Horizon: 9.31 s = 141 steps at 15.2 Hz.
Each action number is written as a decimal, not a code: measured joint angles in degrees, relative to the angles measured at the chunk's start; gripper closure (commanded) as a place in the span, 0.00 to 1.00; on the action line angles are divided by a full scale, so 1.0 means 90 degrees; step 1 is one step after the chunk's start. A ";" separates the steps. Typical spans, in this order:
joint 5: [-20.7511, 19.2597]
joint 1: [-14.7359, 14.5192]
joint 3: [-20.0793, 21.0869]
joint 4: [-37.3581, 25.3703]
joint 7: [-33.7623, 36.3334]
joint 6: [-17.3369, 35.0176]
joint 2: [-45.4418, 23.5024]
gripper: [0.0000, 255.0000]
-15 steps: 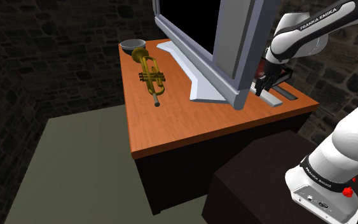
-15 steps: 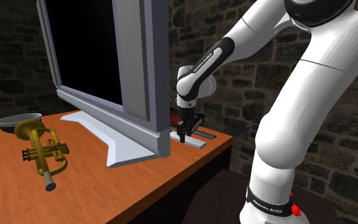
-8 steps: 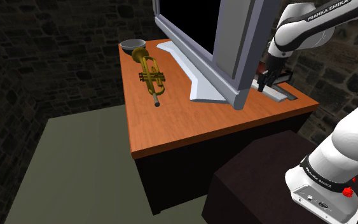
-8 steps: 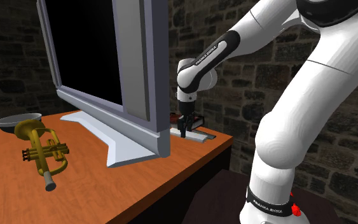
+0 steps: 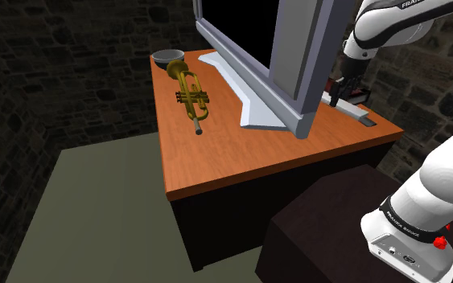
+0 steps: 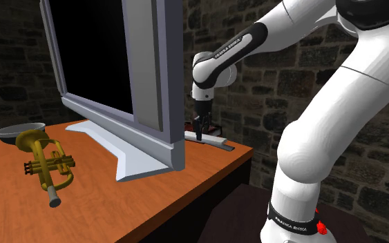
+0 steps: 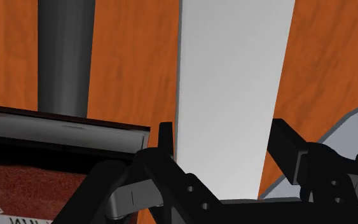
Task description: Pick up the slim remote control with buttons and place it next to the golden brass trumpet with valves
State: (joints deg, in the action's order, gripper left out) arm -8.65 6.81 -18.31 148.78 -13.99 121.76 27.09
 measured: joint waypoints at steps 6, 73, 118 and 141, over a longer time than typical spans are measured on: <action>0.0014 0.0010 0.0072 -0.0356 0.0005 -0.0593 0.0240 1.00; 0.0167 -0.1411 0.0447 -0.1532 0.1931 -0.0638 -0.0364 0.00; 0.1089 -0.1548 -0.0656 -0.0189 0.0520 0.1090 -0.0429 1.00; 0.0928 -0.1464 -0.0324 -0.1647 0.0928 -0.0981 0.0220 1.00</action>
State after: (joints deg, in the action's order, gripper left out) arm -0.30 -6.37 -21.23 133.95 -5.63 112.92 29.07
